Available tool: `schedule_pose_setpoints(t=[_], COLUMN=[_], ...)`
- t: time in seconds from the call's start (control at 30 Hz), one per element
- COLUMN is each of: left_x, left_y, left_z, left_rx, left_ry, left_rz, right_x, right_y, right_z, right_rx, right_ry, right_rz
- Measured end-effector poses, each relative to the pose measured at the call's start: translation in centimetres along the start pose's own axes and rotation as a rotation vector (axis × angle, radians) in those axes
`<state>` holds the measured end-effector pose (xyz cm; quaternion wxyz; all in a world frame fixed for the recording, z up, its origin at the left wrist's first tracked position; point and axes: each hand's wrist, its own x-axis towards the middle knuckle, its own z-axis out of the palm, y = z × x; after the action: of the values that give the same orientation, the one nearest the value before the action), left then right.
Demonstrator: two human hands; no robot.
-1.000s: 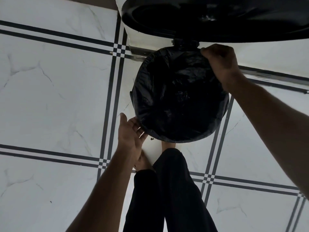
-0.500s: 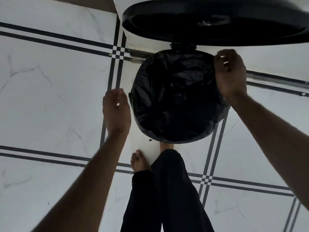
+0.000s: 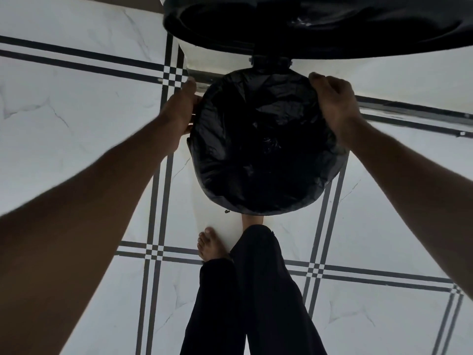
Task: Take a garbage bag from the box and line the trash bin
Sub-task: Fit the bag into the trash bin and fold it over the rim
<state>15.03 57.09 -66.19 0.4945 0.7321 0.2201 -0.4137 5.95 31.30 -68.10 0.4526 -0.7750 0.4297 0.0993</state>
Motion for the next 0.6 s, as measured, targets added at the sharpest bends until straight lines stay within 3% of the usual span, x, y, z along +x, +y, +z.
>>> schedule_pose_setpoints(t=[0.27,0.47,0.6], left_x=[-0.1,-0.6,-0.6], left_y=[-0.6,-0.9,-0.7], left_z=[-0.9,-0.6,-0.7], left_rx=[-0.018,-0.005,0.001], left_ry=[-0.017,0.029,0.026], left_rz=[0.041,0.062,0.078], right_x=[-2.4,-4.8,-3.6], right_y=[0.1,1.0,0.5], right_z=[-1.4,-0.5,0.1], right_rx=[-0.225,-0.097,0.053], right_ry=[0.396,0.192,0.129], right_rz=[-0.056,-0.051,0.09])
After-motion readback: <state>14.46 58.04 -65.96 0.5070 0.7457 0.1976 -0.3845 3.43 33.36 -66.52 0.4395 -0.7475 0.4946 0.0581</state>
